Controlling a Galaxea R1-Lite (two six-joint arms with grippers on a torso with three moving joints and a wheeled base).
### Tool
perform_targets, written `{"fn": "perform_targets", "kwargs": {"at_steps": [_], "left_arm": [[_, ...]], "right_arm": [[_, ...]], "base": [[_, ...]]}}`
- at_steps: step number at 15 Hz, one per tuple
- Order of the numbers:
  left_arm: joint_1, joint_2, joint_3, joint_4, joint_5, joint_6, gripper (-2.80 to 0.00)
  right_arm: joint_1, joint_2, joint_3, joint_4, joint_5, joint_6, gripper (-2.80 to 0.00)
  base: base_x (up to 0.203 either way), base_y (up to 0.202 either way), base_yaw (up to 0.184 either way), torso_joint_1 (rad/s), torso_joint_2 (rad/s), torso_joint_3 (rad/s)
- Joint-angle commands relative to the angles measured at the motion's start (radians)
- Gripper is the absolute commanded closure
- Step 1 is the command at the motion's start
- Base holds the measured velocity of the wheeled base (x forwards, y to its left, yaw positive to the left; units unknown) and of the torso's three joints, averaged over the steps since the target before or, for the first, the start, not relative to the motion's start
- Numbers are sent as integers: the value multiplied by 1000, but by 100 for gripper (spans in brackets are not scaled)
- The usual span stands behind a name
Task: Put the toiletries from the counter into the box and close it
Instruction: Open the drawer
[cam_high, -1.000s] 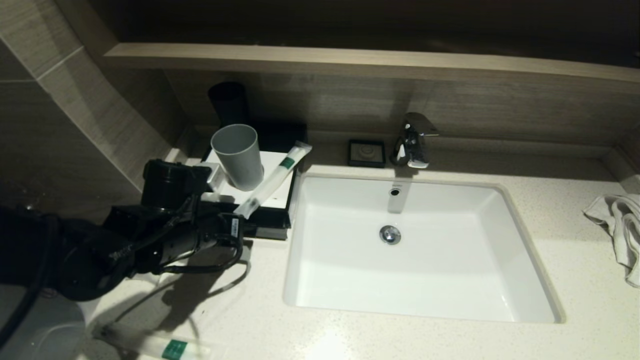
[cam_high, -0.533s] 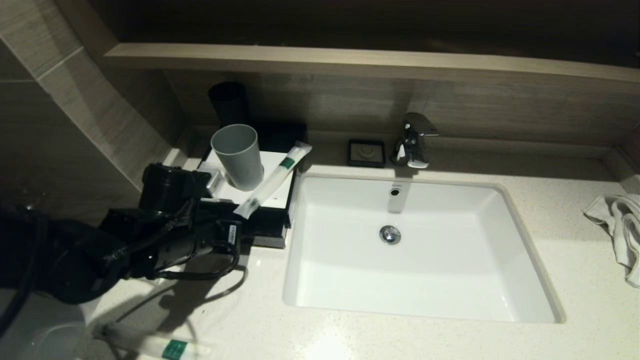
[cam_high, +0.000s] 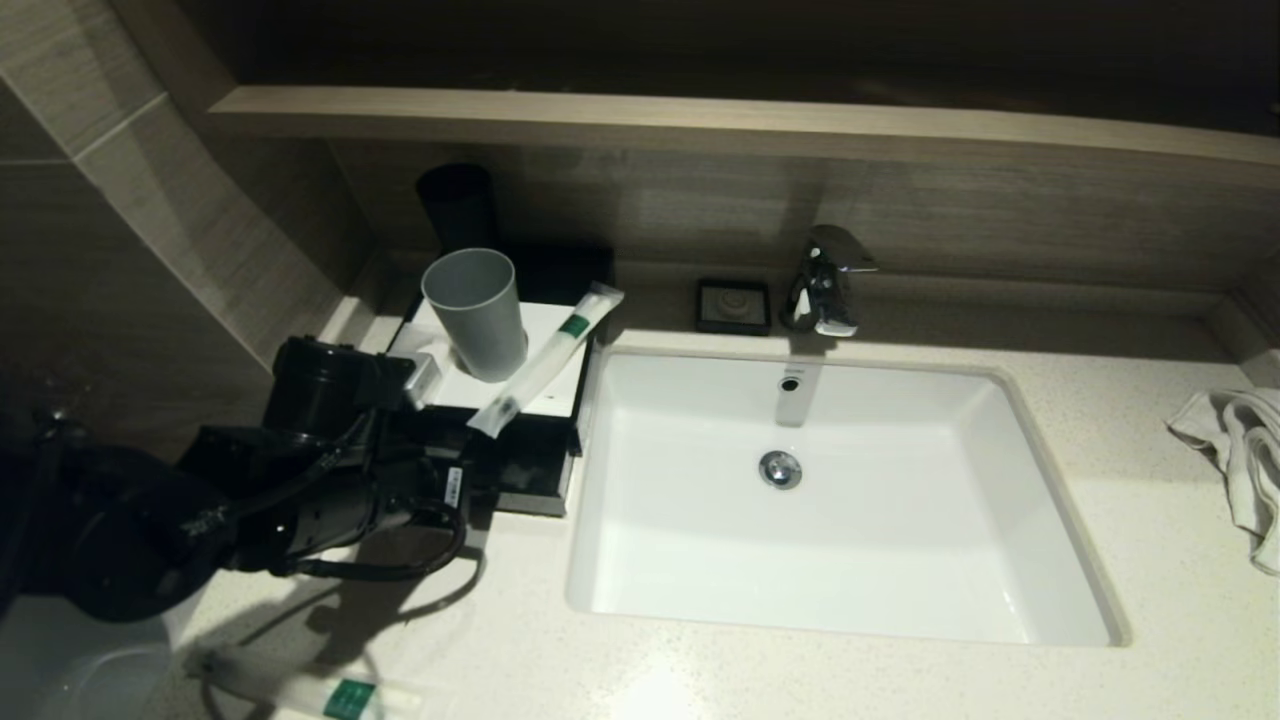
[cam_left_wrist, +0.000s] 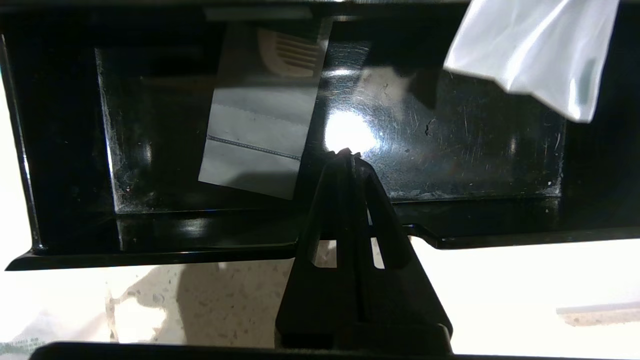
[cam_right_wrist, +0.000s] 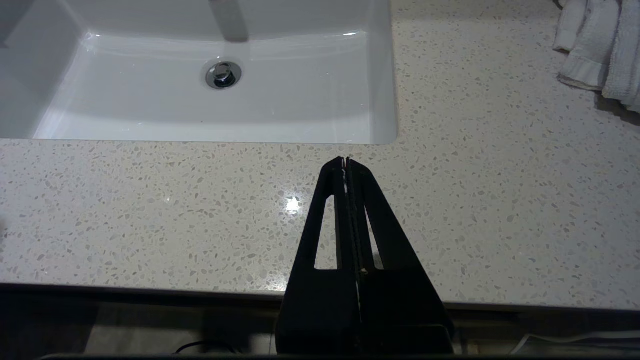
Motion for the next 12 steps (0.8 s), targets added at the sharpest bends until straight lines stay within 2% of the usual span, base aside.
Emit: {"fn": "perform_targets", "kwargs": {"at_steps": [1, 12], "left_arm": [[0, -10, 6, 4, 1, -1, 0], [0, -27, 17, 54, 0, 1, 0]], "right_arm": [[0, 0, 0, 0, 0, 0, 0], [0, 0, 0, 0, 0, 0, 0]], "base": [[0, 0, 0, 0, 0, 0], [0, 0, 0, 0, 0, 0]]}}
